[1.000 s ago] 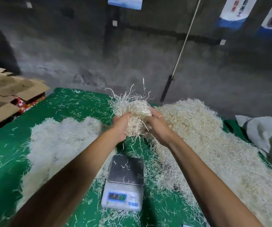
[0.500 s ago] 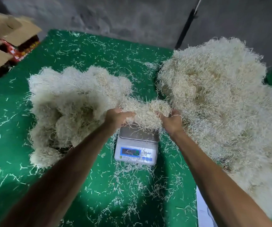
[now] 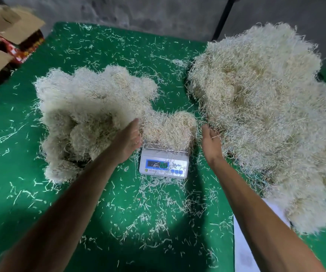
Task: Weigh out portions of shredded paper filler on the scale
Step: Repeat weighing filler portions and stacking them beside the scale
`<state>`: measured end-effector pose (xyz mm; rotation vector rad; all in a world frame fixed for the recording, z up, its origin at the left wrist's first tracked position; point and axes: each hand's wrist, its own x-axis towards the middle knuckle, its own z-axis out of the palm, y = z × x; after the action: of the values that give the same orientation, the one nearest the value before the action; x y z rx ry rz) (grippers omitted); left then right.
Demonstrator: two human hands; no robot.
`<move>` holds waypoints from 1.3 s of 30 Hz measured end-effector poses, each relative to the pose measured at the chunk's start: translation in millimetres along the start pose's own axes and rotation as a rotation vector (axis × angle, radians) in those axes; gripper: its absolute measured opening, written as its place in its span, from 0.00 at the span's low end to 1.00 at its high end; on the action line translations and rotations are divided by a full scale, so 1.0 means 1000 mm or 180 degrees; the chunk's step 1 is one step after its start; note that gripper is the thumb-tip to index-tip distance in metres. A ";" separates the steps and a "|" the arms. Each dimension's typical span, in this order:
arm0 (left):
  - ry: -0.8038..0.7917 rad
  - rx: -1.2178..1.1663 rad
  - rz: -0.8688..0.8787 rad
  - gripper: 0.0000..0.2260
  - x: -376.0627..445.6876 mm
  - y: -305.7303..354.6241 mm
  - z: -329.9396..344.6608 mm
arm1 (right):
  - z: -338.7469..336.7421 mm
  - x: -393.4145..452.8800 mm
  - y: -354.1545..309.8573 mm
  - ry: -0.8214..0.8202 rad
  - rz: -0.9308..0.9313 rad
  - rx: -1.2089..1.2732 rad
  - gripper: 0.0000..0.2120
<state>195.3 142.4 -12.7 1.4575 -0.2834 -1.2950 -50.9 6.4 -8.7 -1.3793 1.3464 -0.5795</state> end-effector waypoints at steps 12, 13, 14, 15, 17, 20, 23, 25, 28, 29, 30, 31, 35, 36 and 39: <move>-0.0473 -0.1827 -0.0262 0.50 -0.079 -0.051 0.000 | -0.006 -0.090 0.025 -0.0210 0.0159 0.0439 0.35; -0.0495 -0.1910 -0.0253 0.50 -0.082 -0.053 0.001 | -0.007 -0.093 0.026 -0.0232 0.0158 0.0504 0.35; -0.0507 -0.1980 -0.0249 0.49 -0.084 -0.054 0.002 | -0.007 -0.094 0.027 -0.0266 0.0139 0.0553 0.36; -0.0500 -0.2059 -0.0251 0.49 -0.086 -0.055 0.003 | -0.007 -0.095 0.027 -0.0304 0.0122 0.0574 0.38; -0.0486 -0.2229 -0.0242 0.49 -0.088 -0.056 0.006 | -0.006 -0.097 0.026 -0.0349 0.0102 0.0619 0.41; -0.0544 -0.2391 -0.0257 0.49 -0.090 -0.060 0.004 | -0.003 -0.101 0.024 -0.0397 0.0121 0.0765 0.46; -0.0585 -0.2506 -0.0276 0.50 -0.087 -0.066 -0.002 | -0.002 -0.102 0.026 -0.0408 0.0125 0.0830 0.47; -0.0606 -0.2483 -0.0275 0.51 -0.085 -0.070 -0.006 | -0.001 -0.101 0.026 -0.0432 0.0105 0.0849 0.48; -0.0580 -0.2509 -0.0281 0.52 -0.083 -0.073 -0.010 | 0.001 -0.098 0.024 -0.0430 0.0117 0.0899 0.48; -0.0543 -0.2502 -0.0287 0.52 -0.082 -0.072 -0.010 | 0.002 -0.096 0.023 -0.0433 0.0105 0.0897 0.48; -0.0471 -0.2444 -0.0297 0.51 -0.080 -0.071 -0.008 | 0.002 -0.094 0.023 -0.0462 0.0072 0.0877 0.47; -0.0360 -0.2298 -0.0311 0.49 -0.079 -0.069 -0.007 | 0.002 -0.091 0.022 -0.0483 0.0033 0.0821 0.46; 0.0443 -0.0643 -0.0008 0.34 -0.064 -0.046 0.017 | 0.006 -0.058 0.010 0.0016 -0.0070 0.0658 0.30; 0.0742 -0.0178 0.0176 0.34 -0.057 -0.040 0.027 | 0.006 -0.047 0.004 0.0229 -0.0099 0.0675 0.25; 0.1244 0.1151 0.0740 0.42 -0.034 -0.013 0.061 | 0.011 -0.015 -0.013 0.0467 -0.0158 0.0713 0.18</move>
<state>127.4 139.0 7.9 1.8842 -0.4263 -0.7751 -39.8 21.5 4.2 -1.2087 1.3212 -0.8523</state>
